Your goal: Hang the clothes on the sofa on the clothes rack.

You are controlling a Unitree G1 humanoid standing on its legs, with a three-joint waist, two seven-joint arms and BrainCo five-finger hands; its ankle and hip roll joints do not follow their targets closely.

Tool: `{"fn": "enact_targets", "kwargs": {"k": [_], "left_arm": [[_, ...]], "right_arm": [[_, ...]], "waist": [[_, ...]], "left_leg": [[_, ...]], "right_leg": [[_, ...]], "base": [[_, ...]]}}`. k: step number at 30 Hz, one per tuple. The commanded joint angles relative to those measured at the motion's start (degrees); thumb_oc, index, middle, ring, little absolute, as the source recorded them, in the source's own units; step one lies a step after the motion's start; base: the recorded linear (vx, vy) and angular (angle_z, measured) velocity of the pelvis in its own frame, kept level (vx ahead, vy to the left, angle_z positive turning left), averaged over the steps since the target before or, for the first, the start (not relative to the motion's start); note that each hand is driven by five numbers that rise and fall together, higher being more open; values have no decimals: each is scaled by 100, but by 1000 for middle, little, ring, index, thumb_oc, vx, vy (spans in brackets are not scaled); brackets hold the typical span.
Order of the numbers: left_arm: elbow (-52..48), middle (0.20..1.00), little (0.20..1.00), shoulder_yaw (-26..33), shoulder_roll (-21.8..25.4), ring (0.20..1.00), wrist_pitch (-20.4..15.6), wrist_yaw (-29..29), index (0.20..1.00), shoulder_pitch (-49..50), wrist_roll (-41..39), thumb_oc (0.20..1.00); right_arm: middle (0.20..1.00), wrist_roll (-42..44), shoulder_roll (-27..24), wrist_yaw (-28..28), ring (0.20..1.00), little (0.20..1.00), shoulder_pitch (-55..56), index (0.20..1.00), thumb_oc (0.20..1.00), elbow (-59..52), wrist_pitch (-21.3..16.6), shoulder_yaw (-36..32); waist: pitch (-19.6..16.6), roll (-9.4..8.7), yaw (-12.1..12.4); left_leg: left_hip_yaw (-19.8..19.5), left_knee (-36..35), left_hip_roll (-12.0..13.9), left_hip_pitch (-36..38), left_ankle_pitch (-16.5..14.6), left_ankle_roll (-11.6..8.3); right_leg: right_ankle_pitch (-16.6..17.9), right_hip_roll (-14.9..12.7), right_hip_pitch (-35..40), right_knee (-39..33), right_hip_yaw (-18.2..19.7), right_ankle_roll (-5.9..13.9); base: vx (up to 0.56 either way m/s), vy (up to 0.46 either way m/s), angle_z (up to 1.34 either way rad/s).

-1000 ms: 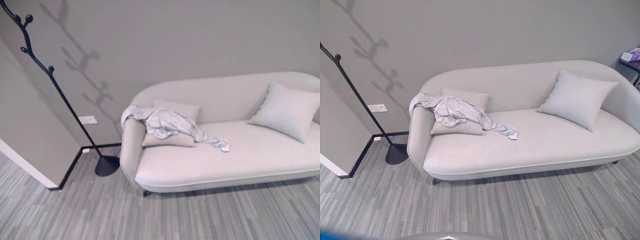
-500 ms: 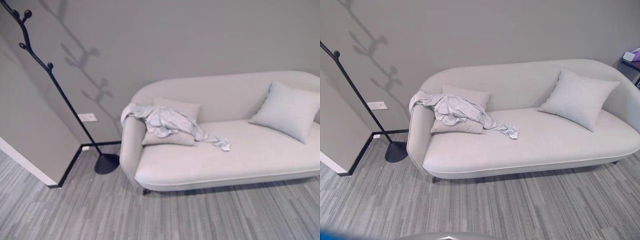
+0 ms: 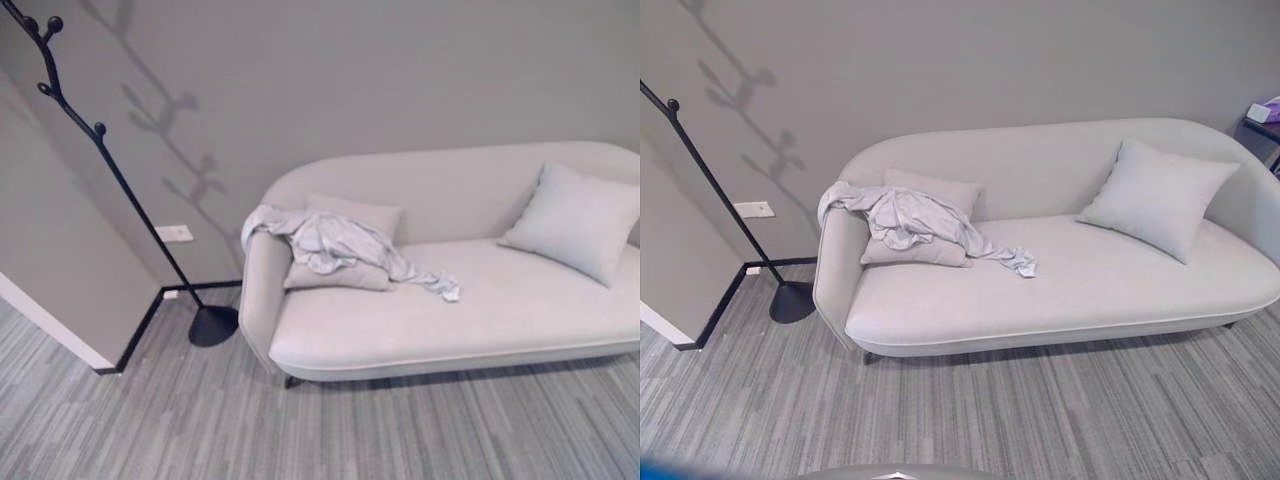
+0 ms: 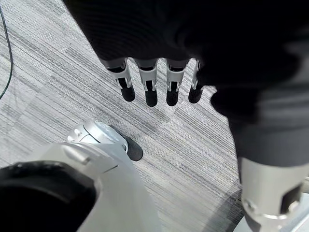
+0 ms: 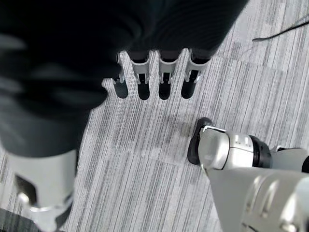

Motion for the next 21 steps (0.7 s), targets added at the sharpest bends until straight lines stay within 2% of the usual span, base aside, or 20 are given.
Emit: {"fn": "enact_targets", "kwargs": {"k": [1,4,6,8,10,12,14,16,17,18,19,20,21], "left_arm": [[62,1000,1000,132,-70,1000,-150,-20,1000,-382,305,1000],[2,1000,1000,-22,-79,1000,-171,-44,1000,-429,441,1000],[-153,1000,1000,-254,-65,1000,-203,-22,1000,-563,554,1000],[-182,1000,1000,-281,-86,1000,-229,1,1000,-598,548,1000],[-239,1000,1000,-290,-161,1000,-321,72,1000,-620,404,1000],[-308,1000,1000,-314,-177,1000,-358,87,1000,-576,379,1000],[-269,1000,1000,-424,-159,1000,-413,136,1000,-603,509,1000],[-283,1000,1000,-574,-210,1000,-475,221,1000,-632,481,1000],[-286,1000,1000,-577,-213,1000,-475,223,1000,-629,480,1000],[-196,1000,1000,-558,-275,1000,-451,189,1000,-615,564,1000],[-194,1000,1000,-559,-276,1000,-452,189,1000,-615,565,1000],[-205,1000,1000,-589,-217,1000,-468,212,1000,-678,622,1000],[-237,1000,1000,-635,-178,1000,-475,191,1000,-750,702,1000]], "right_arm": [[1000,-243,207,63,1000,1000,-200,1000,1000,421,-37,2],[1000,-303,204,77,1000,1000,-231,1000,1000,421,-54,59],[1000,-376,116,38,1000,1000,-373,1000,1000,421,-129,139],[1000,-398,79,32,1000,1000,-442,1000,1000,421,-149,140],[1000,-490,-34,39,1000,1000,-516,1000,1000,421,-149,125],[1000,-568,-67,83,1000,1000,-526,1000,1000,392,-120,157],[1000,-568,-58,71,1000,1000,-570,1000,1000,280,-158,237],[1000,-622,-44,61,1000,1000,-588,1000,1000,164,-200,327],[1000,-623,-45,61,1000,1000,-585,1000,1000,163,-199,325],[1000,-713,-91,78,1000,1000,-583,1000,1000,202,-225,255],[1000,-714,-92,79,1000,1000,-582,1000,1000,202,-226,254],[1000,-702,-36,114,1000,1000,-554,1000,1000,173,-216,209],[1000,-723,16,171,1000,1000,-548,1000,1000,174,-192,211]], "waist": [[-76,-250,103],[-45,-249,102],[269,-327,137],[359,-332,137],[414,-302,136],[362,-291,177],[385,-303,178],[367,-257,190],[371,-260,197],[316,-148,167],[319,-152,174],[318,-196,87],[297,-252,45]], "left_leg": [[-489,-307,-14,306,-187,-71],[-518,-307,-4,290,-185,-75],[-493,719,-148,-312,-384,-178],[-512,1089,-147,-632,-426,-249],[-464,948,90,-832,-283,-284],[-472,468,411,-952,141,-287],[-522,-133,608,-1322,392,-373],[-239,-281,932,-1706,612,-584],[-232,-281,929,-1697,609,-584],[-174,-180,960,-1573,686,-599],[-165,-180,956,-1565,682,-597],[-61,380,786,-1727,599,-560],[27,566,688,-1781,460,-513]], "right_leg": [[1175,-325,649,-1707,486,569],[1170,-329,634,-1707,513,567],[1142,-420,634,-1671,636,502],[1144,-457,576,-1645,627,494],[1096,-523,539,-1618,585,529],[1033,-590,492,-1617,546,561],[850,-687,487,-1612,558,574],[676,-968,719,-1702,597,678],[674,-973,725,-1702,603,679],[666,-1176,838,-1707,676,776],[664,-1183,842,-1707,682,778],[785,-1490,843,-1707,706,890],[873,-1650,801,-1707,739,957]], "base": [[5,-32,0],[2,-10,0],[-85,19,6],[-76,70,14],[16,161,5],[90,186,40],[139,276,49],[307,492,46],[372,610,-11],[203,346,-45],[350,636,-54],[228,441,-33],[229,445,-21]]}}
